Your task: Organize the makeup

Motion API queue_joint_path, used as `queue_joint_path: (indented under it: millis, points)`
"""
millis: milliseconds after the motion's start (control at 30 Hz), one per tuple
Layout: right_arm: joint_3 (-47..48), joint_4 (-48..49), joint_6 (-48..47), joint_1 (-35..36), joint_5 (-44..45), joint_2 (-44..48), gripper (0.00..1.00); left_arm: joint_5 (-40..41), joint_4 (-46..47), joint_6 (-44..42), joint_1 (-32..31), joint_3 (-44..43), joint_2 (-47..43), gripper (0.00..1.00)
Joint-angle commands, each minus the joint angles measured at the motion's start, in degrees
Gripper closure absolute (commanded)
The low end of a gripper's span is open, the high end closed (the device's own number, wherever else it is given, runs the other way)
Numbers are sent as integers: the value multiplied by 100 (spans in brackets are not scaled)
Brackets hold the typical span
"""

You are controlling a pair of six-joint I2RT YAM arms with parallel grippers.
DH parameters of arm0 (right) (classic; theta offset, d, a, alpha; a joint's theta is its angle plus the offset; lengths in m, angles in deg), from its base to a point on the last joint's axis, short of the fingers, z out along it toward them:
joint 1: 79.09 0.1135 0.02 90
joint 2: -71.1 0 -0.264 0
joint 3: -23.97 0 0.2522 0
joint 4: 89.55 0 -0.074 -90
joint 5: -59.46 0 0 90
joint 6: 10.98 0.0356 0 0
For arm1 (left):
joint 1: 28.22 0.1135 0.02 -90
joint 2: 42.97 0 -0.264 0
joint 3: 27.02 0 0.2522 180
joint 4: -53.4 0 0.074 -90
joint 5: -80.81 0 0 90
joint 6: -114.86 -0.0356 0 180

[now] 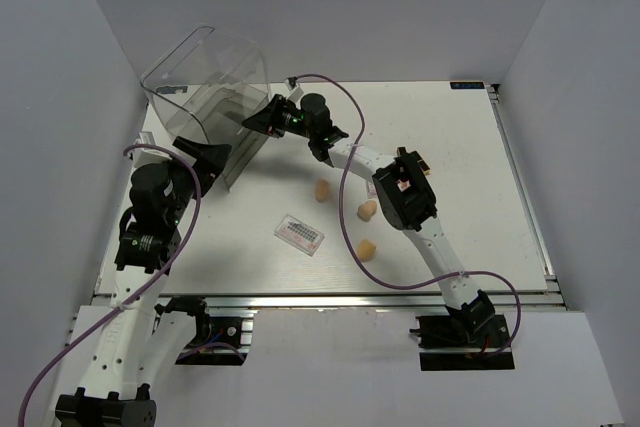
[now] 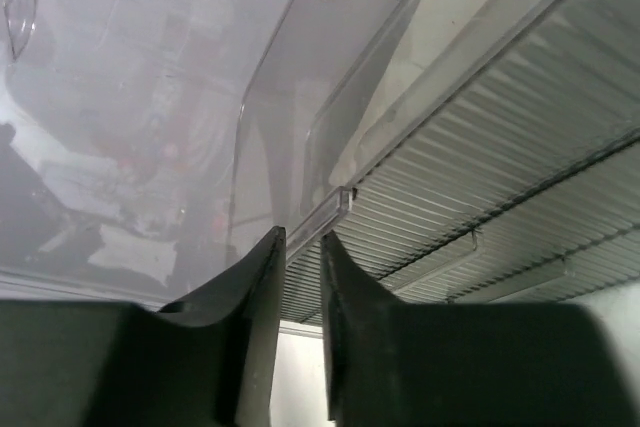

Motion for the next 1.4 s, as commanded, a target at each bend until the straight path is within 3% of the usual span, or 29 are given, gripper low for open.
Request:
queue_joint_path:
  millis: [0, 33, 200, 1000, 1367]
  points:
    - [271, 486, 47, 40, 223, 5, 77, -62, 79, 5, 20, -76, -47, 5]
    - [263, 495, 56, 40, 231, 5, 88, -62, 70, 14, 20, -85, -56, 5]
    - [158, 591, 169, -13, 205, 127, 100, -62, 53, 5, 20, -58, -109, 5]
    - [-1196, 917, 557, -364, -50, 1252, 100, -132, 70, -513, 20, 21, 49, 5]
    - [-1205, 803, 530, -364, -41, 1428, 100, -132, 246, -627, 20, 100, 111, 5]
